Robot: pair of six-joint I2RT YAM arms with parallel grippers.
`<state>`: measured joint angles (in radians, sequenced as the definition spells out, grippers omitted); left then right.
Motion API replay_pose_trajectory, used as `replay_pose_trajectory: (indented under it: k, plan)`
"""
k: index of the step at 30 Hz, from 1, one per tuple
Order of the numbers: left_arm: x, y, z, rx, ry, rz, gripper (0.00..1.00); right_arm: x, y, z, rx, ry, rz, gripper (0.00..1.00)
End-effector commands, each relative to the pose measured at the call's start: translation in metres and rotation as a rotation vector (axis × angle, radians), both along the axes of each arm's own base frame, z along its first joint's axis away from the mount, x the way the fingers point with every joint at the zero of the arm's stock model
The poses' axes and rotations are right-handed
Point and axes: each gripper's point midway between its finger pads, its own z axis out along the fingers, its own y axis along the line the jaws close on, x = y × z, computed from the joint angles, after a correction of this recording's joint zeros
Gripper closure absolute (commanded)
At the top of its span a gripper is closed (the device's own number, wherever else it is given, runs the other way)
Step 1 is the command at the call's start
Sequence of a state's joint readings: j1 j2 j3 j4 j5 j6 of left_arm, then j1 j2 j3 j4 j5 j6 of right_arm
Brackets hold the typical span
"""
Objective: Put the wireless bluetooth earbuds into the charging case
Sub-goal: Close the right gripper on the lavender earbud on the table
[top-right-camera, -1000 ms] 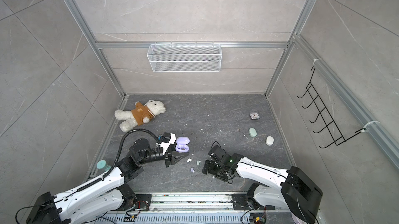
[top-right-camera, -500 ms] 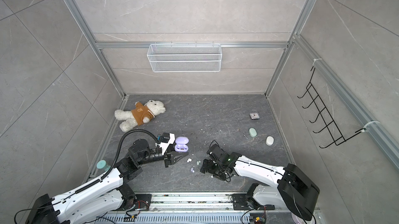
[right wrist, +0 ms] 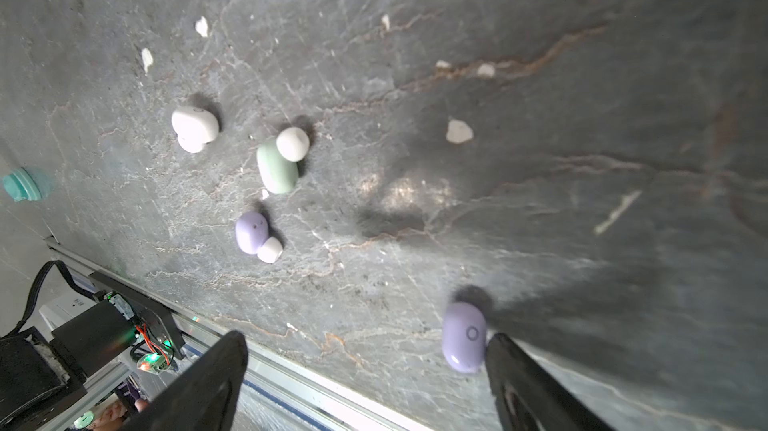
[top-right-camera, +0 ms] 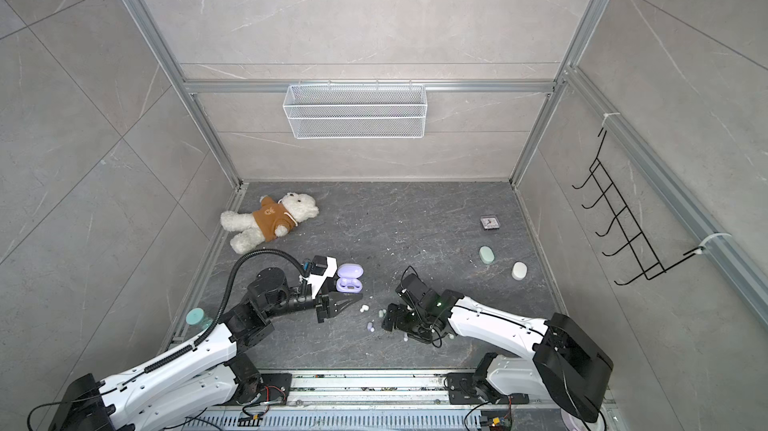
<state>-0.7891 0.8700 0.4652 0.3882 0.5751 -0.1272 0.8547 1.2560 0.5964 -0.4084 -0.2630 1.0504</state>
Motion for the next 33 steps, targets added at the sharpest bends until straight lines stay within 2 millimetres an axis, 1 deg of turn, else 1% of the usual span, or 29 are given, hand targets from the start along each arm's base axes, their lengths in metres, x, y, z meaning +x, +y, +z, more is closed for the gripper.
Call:
replay_pose_trajectory:
  k: [1,10,12,14,17,19,22,27,33]
  plan:
    - [0.002,0.002,0.013,-0.037,-0.039,0.014,0.72,-0.002,0.003,0.004,-0.008,0.005,0.032,0.08]
    - [0.001,0.003,0.014,-0.037,-0.04,0.016,0.72,-0.001,0.007,0.008,-0.012,0.009,0.052,0.08]
    - [0.002,0.004,0.015,-0.038,-0.04,0.019,0.72,-0.002,0.004,0.006,-0.029,0.014,0.042,0.08]
    - [0.002,0.004,0.014,-0.035,-0.039,0.021,0.72,-0.003,-0.001,0.005,-0.053,0.024,0.027,0.11]
    - [0.002,0.004,0.016,-0.04,-0.033,0.025,0.72,-0.002,-0.01,0.006,-0.109,0.036,-0.015,0.18]
    - [0.001,0.005,0.016,-0.046,-0.021,0.029,0.72,-0.002,-0.018,0.006,-0.162,0.048,-0.061,0.25]
    - [0.0,0.007,0.017,-0.06,-0.007,0.031,0.72,0.0,-0.02,0.007,-0.219,0.039,-0.08,0.33]
    - [-0.005,0.012,0.019,-0.069,-0.001,0.032,0.72,0.003,-0.014,0.008,-0.248,0.029,-0.083,0.41]
    - [-0.011,0.016,0.023,-0.077,-0.008,0.023,0.72,0.004,-0.02,-0.003,-0.305,0.037,-0.108,0.53]
